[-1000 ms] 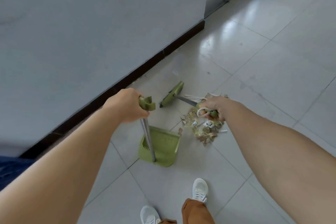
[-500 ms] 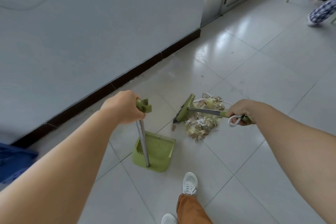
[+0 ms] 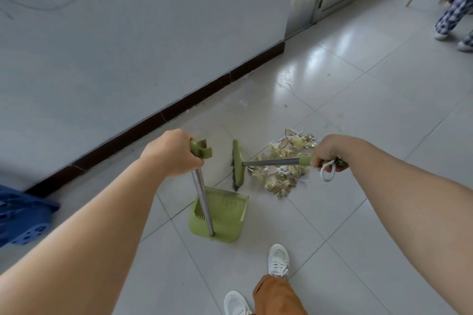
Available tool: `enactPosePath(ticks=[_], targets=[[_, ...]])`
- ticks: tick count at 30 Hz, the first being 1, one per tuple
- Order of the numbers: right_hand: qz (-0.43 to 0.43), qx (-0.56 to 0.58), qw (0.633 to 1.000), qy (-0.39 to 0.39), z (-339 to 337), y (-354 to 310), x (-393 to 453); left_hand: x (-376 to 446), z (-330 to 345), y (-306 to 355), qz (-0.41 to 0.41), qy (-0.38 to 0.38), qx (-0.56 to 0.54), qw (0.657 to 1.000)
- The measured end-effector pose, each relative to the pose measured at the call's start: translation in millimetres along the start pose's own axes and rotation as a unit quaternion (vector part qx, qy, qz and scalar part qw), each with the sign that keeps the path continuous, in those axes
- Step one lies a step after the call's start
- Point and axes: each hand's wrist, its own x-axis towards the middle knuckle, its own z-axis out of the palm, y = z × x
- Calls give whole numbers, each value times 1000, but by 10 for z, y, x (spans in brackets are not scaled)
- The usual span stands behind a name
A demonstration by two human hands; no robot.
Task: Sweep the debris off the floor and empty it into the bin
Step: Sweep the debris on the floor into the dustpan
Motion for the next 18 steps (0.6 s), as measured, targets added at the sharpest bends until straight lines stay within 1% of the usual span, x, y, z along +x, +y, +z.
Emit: enactPosePath(ticks=[4,8,11,14,16,18], targets=[[23,22,999,-8,-190,151,18,59,14,108,-9,2,-2,1000],[26,36,999,20,-387,247,50,130,8,247,-11,-1,-1,1000],[27,48,998,-4,-511,305,48,193,-1,358,-9,-2,2,1000],[45,139,989,10,-652,480,12,257,-10,477,3,-8,11,1000],[37,216,975,36,-730,615,-51,307,-15,562,8,-10,17,1000],[25,266,961,65,-791,736,-103,362,-16,655,16,-15,20,1000]])
